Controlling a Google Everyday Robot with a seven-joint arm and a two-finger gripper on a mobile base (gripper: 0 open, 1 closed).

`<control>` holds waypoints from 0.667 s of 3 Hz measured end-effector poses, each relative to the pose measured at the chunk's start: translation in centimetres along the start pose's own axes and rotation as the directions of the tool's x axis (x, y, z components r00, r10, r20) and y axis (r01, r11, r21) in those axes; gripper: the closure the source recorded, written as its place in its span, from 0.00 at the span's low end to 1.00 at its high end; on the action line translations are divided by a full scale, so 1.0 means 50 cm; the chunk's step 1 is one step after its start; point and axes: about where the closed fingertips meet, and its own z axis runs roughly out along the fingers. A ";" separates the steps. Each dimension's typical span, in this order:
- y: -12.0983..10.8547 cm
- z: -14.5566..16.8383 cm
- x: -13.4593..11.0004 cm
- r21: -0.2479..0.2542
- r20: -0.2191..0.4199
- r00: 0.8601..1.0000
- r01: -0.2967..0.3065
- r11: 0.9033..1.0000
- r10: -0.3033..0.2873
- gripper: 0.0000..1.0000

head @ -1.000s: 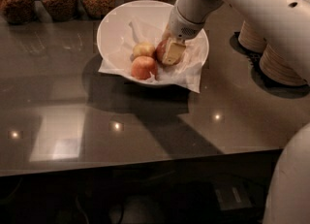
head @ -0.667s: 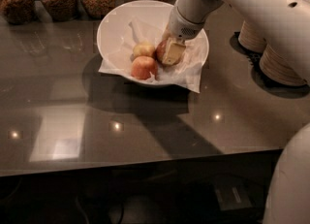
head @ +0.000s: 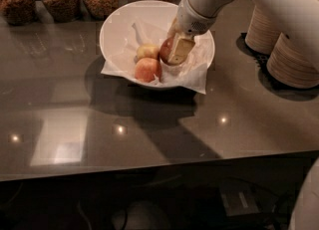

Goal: Pick apple from white bowl

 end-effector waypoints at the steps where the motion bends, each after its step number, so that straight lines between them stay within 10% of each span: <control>1: -0.007 -0.064 -0.039 0.034 0.059 0.998 0.029 0.999 -0.031 1.00; 2: -0.004 -0.158 -0.088 0.063 0.120 0.989 0.076 0.995 -0.083 1.00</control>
Offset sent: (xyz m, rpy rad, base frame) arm -0.0572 0.0132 0.1487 0.1480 -0.1468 0.1580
